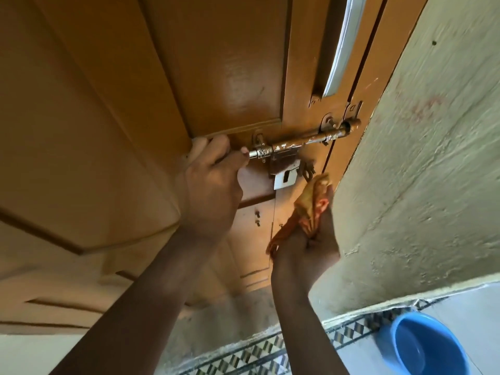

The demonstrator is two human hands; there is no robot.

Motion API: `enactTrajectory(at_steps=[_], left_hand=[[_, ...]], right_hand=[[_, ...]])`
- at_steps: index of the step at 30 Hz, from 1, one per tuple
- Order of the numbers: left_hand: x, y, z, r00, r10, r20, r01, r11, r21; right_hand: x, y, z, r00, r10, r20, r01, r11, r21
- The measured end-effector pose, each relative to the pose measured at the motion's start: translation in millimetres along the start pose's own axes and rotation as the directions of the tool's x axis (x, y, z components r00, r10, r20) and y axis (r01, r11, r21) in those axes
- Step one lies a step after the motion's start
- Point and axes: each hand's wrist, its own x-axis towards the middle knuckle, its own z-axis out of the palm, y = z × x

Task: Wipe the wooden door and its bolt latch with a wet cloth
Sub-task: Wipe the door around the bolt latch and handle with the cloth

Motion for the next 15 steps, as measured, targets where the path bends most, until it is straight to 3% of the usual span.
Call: enactTrajectory(at_steps=[2, 4, 6, 9, 12, 13, 15], left_hand=[[-12, 8, 5, 0.999, -0.03, -0.026, 0.031, 0.998, 0.055], [-15, 5, 3, 0.999, -0.036, -0.011, 0.036, 0.999, 0.03], [-16, 5, -3, 1.0, -0.026, -0.017, 0.026, 0.999, 0.036], [-16, 1, 1, 0.998, 0.046, -0.045, -0.043, 0.997, 0.062], [-19, -6, 6, 0.995, 0.093, -0.038, -0.091, 0.994, 0.056], [-19, -9, 7, 0.994, 0.102, -0.039, -0.099, 0.994, 0.054], [-21, -15, 10, 0.991, 0.124, -0.053, -0.122, 0.992, 0.036]], right_hand=[[13, -10, -6, 0.996, -0.088, -0.002, 0.088, 0.988, 0.128], [20, -15, 7, 0.98, -0.201, -0.002, 0.2, 0.974, 0.109], [14, -6, 28, 0.934, -0.333, 0.127, 0.332, 0.943, 0.025], [13, 46, 54, 0.77, -0.539, 0.342, 0.594, 0.801, -0.074], [34, 92, 54, 0.611, -0.687, 0.394, 0.781, 0.603, -0.161], [35, 95, 54, 0.613, -0.686, 0.392, 0.777, 0.614, -0.141], [24, 80, 61, 0.702, -0.637, 0.319, 0.685, 0.727, -0.055]])
